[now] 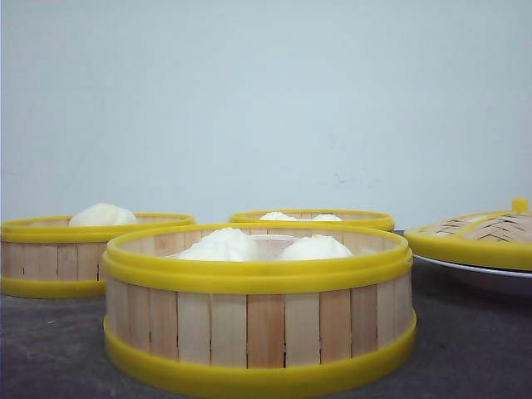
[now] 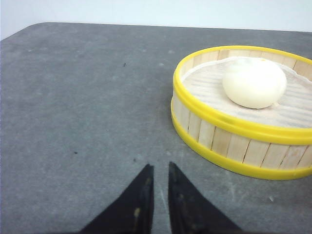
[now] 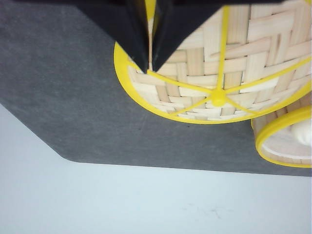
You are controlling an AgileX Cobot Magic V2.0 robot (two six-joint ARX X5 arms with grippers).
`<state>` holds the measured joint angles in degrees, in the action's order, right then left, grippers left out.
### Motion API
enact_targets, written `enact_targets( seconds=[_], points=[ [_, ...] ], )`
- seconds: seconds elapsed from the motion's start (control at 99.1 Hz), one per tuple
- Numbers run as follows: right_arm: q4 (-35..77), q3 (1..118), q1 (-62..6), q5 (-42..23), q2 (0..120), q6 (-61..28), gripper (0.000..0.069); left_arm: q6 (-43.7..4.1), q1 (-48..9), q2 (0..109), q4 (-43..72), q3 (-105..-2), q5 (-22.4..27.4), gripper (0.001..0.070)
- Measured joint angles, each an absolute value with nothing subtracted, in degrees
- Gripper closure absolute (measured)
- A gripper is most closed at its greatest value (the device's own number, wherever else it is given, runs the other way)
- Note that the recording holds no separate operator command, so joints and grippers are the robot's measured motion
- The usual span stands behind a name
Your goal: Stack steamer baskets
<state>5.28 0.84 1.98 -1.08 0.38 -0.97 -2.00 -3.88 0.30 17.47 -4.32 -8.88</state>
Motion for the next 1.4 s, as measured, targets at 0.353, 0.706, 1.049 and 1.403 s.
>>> enact_targets(
  seconds=[0.353,0.706,1.049,1.403],
  points=[
    [4.84,0.84,1.98,-1.06,0.38,-0.95,0.0687,-2.20,-3.88,0.30,17.47,-4.32,-8.86,0.0682],
    [3.79,0.84,1.98,4.99,0.38,10.55,0.0687,-10.68,-3.88,0.32,17.47,-4.32,-8.86,0.0682],
    [-0.82,0.84,1.98,6.48,0.38,19.79,0.0687,-16.53,-3.88,0.30,14.55,-3.55,-8.88,0.0685],
    [1.17,6.42,1.98,6.44,2.57,34.98,0.0687,-21.32,-3.88,7.38,15.14,-11.92,-8.86,0.0685]
  ],
)
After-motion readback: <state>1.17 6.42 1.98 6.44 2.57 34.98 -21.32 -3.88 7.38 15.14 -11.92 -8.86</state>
